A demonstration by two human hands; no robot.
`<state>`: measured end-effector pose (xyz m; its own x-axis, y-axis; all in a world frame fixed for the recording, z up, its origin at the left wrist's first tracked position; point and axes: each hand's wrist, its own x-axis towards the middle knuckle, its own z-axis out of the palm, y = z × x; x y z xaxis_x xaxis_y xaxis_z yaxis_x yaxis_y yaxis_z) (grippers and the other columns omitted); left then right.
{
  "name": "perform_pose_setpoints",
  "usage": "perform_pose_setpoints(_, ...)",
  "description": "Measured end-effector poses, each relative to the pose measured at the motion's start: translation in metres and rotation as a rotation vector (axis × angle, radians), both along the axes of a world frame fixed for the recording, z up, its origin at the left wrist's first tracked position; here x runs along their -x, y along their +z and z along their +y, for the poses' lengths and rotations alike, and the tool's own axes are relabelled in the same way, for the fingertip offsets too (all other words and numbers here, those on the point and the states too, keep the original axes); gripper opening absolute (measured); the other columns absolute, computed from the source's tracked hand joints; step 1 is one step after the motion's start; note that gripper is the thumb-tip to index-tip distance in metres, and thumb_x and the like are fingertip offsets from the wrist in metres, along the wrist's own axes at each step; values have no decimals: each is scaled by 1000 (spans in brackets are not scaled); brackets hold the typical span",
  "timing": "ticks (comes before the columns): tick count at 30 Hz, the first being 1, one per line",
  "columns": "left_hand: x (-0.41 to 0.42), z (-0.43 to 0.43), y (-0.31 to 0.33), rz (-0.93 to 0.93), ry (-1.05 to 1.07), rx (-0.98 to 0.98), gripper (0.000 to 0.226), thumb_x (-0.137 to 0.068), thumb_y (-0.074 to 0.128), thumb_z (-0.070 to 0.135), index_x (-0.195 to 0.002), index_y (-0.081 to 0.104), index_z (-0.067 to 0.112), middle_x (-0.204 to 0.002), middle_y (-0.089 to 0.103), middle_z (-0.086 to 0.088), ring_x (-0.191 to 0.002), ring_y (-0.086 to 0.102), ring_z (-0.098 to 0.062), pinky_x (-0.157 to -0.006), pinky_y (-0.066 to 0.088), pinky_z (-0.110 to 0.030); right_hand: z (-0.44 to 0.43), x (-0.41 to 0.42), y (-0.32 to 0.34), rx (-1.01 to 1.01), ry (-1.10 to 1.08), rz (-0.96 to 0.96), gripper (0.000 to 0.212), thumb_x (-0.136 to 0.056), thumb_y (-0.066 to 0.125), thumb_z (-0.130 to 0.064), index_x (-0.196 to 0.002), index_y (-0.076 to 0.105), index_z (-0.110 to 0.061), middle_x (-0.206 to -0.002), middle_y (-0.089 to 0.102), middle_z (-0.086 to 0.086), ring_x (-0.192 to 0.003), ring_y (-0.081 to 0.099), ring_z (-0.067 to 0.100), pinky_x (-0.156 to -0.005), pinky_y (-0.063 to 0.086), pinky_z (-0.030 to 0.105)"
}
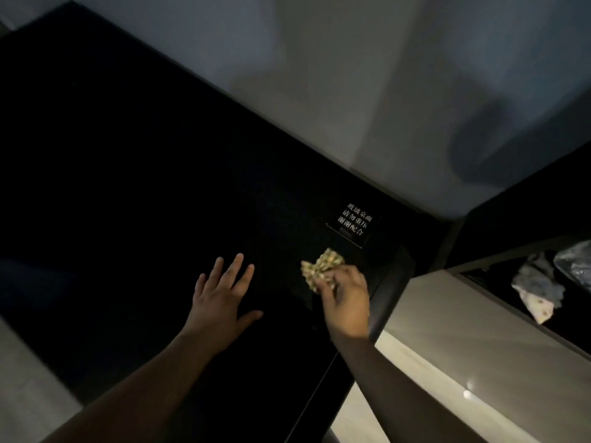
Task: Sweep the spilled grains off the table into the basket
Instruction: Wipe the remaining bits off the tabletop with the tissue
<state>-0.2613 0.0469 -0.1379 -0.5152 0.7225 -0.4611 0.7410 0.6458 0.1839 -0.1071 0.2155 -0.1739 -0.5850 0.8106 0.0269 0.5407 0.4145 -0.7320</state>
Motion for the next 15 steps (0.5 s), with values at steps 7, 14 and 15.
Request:
perform_pose_setpoints(7, 4, 0, 2, -6, -2, 40, 90, -85, 49, 64, -150, -6, 33, -156, -22, 6, -143, -21, -24, -118, -1, -48, 51, -4, 26, -31, -270, 87, 13, -82, 70, -5, -95, 70, -6, -93, 57, 4, -88, 56, 23, -78, 37, 20)
perform_pose_setpoints(14, 8, -5, 8, -64, -27, -14, 86, -87, 51, 59, -151, 2, 30, -158, -17, 6, -145, -17, -21, -119, 0, -46, 37, 6, 2, -19, -200, -52, 11, -89, 65, -15, -97, 69, -9, -105, 59, 10, -102, 52, 28, -81, 29, 19)
perform_pose_setpoints(15, 10, -8, 12, -93, -24, -47, 83, -88, 51, 57, -151, 6, 29, -159, -11, 5, -145, -13, -19, -119, 2, -45, 18, 5, 1, -38, -164, -45, 9, -88, 66, -12, -95, 69, -9, -102, 60, 10, -98, 52, 28, -79, 29, 18)
